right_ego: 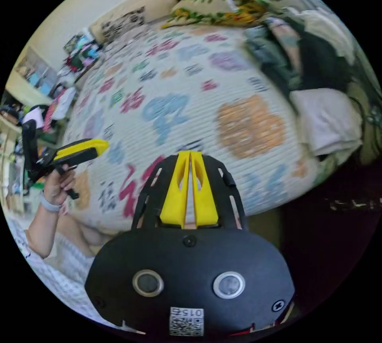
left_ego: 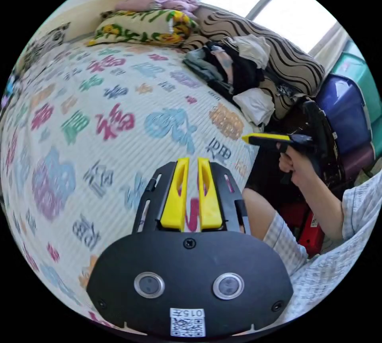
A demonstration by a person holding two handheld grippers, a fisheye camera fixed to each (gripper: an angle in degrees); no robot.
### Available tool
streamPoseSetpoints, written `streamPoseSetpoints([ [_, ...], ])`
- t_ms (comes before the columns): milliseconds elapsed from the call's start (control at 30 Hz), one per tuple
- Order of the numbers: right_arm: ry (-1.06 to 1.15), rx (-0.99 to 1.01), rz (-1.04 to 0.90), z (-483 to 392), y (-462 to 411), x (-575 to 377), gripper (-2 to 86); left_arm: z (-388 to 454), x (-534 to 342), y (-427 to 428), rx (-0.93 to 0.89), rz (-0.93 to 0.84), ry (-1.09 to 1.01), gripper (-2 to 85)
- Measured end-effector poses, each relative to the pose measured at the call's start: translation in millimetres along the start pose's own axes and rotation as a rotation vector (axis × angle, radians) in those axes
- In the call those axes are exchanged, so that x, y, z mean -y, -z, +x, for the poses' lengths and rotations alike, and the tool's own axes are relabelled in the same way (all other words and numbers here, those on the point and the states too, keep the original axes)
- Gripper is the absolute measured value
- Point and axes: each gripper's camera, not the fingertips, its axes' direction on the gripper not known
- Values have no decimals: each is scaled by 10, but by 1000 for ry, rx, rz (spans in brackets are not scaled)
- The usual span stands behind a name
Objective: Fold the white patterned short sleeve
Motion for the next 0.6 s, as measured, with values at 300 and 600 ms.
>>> streamPoseSetpoints([
  [300,-278,-317,-100,2090,291,770,59,1230,1947,-1073,-174,-185,-215,68],
  [600,-373,-257,-228,3180,104,1142,56,1885,3113,-2217,-142,-372,-262,79],
])
